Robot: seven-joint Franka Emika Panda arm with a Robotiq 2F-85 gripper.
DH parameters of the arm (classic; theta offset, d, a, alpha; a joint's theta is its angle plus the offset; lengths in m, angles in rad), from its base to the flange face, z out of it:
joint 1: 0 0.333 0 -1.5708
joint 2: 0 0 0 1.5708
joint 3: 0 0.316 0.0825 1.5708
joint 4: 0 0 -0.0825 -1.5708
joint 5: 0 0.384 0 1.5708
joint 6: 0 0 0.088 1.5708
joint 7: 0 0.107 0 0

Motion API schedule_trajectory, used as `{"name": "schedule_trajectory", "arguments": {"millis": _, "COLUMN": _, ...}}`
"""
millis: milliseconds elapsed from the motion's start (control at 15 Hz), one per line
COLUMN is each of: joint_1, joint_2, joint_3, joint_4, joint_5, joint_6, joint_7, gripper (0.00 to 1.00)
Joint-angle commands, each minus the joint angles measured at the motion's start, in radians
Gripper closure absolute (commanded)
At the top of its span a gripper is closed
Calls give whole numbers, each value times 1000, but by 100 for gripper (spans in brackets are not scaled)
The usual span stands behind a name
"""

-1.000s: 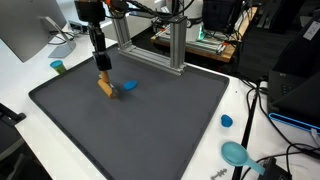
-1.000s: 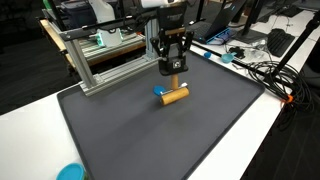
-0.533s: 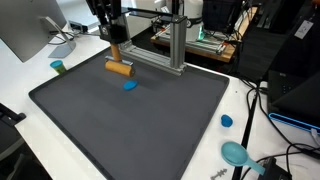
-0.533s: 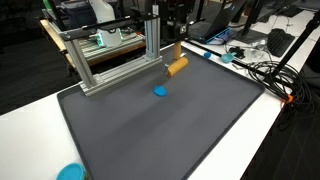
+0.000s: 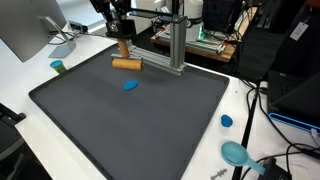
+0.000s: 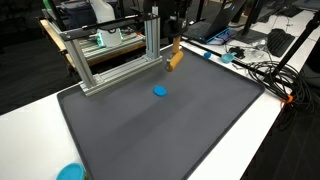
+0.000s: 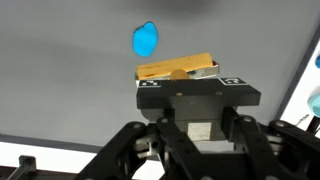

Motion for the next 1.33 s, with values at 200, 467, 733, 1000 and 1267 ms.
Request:
{"name": "schedule_trajectory", "arguments": {"millis": 200, "joint_1": 17, "joint_2": -83, "joint_3": 13, "joint_4": -110, "joint_5": -168, "joint_6": 102, "joint_7": -84, "gripper": 78}}
{"name": "schedule_trajectory", "arguments": {"millis": 467, "joint_1": 32, "joint_2": -125, "joint_3": 36, "joint_4": -177, "joint_5": -223, "joint_6": 177, "joint_7": -199, "gripper": 78}}
{"name": "schedule_trajectory", "arguments": {"millis": 733, "joint_1": 24, "joint_2": -133, "joint_3": 41, "joint_4": -213, "joint_5": -144, "joint_6": 274, "joint_7": -429, "gripper": 78}}
{"name": "schedule_trajectory", "arguments": {"millis": 1000, "joint_1": 6, "joint_2": -77, "joint_3": 20, "joint_4": -152, "joint_5": -169, "joint_6": 89, "joint_7": -588, "gripper": 78}}
{"name": "schedule_trajectory", "arguments": {"millis": 1267, "joint_1": 5, "joint_2": -79, "joint_3": 20, "joint_4": -180, "joint_5": -161, "joint_6": 117, "joint_7": -568, "gripper": 53}}
